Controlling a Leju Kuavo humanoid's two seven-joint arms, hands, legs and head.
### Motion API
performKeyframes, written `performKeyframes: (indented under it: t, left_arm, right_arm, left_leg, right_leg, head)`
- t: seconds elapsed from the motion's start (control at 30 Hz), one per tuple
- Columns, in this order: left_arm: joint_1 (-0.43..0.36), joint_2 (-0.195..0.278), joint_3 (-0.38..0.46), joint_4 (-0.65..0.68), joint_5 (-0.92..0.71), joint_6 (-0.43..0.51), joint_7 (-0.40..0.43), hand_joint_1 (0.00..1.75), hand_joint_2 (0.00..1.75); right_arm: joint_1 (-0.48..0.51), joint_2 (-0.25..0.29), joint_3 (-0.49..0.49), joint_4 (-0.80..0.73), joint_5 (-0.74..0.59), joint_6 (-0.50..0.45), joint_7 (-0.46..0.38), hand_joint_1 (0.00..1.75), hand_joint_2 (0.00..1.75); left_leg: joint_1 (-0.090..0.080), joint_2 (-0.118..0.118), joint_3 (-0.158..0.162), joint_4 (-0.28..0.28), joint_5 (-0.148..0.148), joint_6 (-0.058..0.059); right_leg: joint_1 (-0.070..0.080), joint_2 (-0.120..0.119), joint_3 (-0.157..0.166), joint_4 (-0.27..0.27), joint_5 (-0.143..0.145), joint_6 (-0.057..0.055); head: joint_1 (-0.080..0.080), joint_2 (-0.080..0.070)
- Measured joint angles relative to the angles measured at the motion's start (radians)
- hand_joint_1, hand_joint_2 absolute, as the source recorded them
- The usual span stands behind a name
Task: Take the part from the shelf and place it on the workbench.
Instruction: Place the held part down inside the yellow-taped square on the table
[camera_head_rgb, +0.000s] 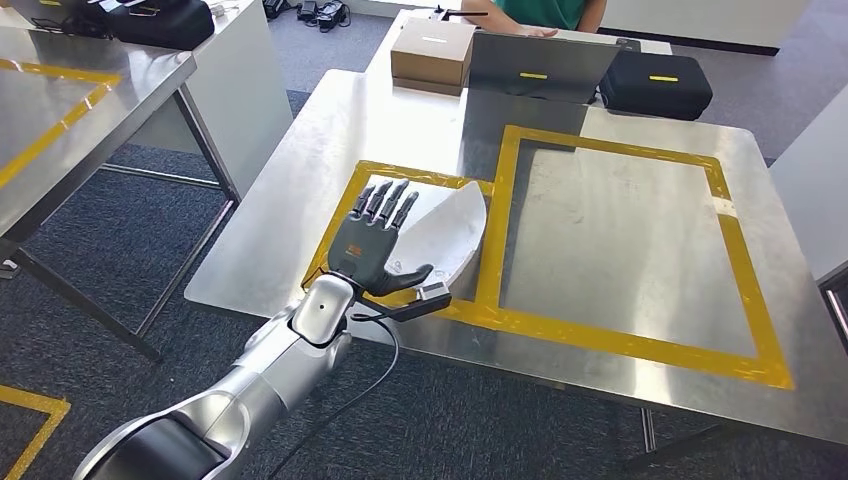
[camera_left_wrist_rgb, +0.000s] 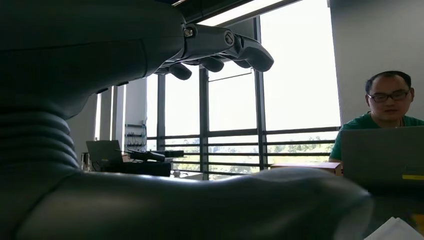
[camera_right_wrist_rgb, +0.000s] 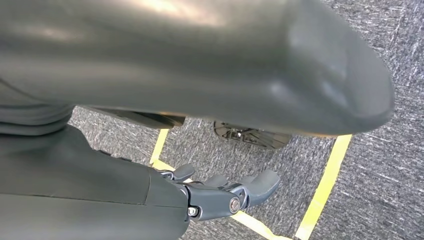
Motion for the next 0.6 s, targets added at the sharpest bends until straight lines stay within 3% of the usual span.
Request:
performKeyframes:
  t: [0.6]
  left_arm:
    - [0.0, 0.0, 0.0, -0.013, -0.001, 0.001, 0.011, 0.0, 0.0]
  right_arm:
    - [-0.007, 0.0, 0.01, 0.0, 0.013, 0.0, 0.006, 0.0, 0.0]
  left_leg:
    - [0.0, 0.0, 0.0, 0.0, 0.0, 0.0]
  right_leg:
    - [0.0, 0.0, 0.0, 0.0, 0.0, 0.0]
  head:
    - [0.0, 0.0]
